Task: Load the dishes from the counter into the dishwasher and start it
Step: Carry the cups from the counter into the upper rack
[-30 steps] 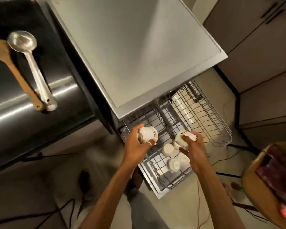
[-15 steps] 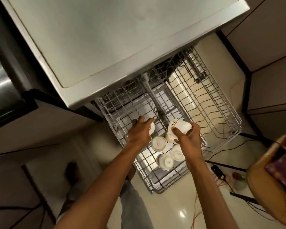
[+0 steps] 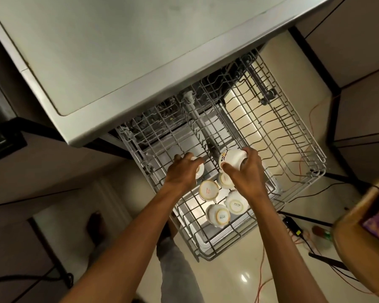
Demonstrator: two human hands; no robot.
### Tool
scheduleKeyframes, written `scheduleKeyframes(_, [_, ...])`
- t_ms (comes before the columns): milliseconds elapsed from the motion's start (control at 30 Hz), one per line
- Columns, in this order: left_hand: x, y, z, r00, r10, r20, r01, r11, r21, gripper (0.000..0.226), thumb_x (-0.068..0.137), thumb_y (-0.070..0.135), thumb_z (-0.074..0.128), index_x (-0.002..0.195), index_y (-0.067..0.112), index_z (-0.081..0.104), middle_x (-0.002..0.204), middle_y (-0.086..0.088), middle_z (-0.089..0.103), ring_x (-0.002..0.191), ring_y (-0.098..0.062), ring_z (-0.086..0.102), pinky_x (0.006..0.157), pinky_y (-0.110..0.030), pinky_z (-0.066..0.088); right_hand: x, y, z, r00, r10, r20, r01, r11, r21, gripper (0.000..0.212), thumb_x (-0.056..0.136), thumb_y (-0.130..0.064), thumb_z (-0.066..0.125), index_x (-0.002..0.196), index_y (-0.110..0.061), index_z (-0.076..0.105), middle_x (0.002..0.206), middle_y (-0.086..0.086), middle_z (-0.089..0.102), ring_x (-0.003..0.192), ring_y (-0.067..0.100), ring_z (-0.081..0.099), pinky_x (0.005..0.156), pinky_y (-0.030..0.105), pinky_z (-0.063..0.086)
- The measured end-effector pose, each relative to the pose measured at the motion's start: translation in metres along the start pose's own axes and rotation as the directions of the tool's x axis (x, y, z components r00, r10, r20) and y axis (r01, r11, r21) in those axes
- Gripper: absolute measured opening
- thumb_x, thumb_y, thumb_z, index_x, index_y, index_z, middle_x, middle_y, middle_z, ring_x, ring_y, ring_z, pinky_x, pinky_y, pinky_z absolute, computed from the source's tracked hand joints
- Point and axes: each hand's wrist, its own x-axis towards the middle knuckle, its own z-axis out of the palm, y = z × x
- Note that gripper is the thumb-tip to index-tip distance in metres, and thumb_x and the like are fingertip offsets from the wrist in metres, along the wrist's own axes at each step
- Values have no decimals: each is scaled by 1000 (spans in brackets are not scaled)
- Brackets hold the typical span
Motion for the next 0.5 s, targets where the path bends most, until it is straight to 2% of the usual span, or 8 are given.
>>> scheduleKeyframes(100, [3, 7, 2, 1000, 4, -1, -4, 1000, 27, 73, 90, 8, 64, 149, 40, 38, 147, -2, 40, 127, -34, 36, 87, -41, 48, 14, -2, 7, 991, -114, 63, 127, 955, -268, 72, 81, -28, 80, 140, -14, 42, 134, 13, 46, 114, 31, 50, 82, 29, 34])
scheduleKeyframes(233, [6, 11, 6, 1000, -13, -6, 13, 1000, 23, 63, 93, 8, 57, 145, 40, 40, 145, -4, 40, 128, -39, 37, 91, -52, 53, 33, -8, 27, 967, -165, 192, 240, 841, -485, 75, 79, -28, 79, 142, -12, 42, 136, 16, 44, 118, 41, 50, 91, 41, 45])
scheduleKeyframes(333, [6, 9, 9, 1000, -5, -20, 5, 1000, 6, 66, 93, 8, 58, 145, 42, 38, 148, -3, 38, 130, -39, 38, 92, -51, 53, 45, -12, 40, 952, -178, 249, 293, 764, -575, 76, 82, -29, 76, 146, -15, 38, 139, 17, 43, 121, 42, 49, 96, 46, 46])
scheduleKeyframes(500, [4, 6, 13, 997, 2, -73, -4, 1000, -17, 64, 90, 5, 62, 142, 37, 42, 143, 1, 41, 123, -35, 42, 83, -40, 48, 55, -7, 51, 945, -103, 309, 282, 735, -617, 77, 84, -22, 76, 149, -17, 34, 139, 14, 40, 121, 40, 49, 88, 44, 51])
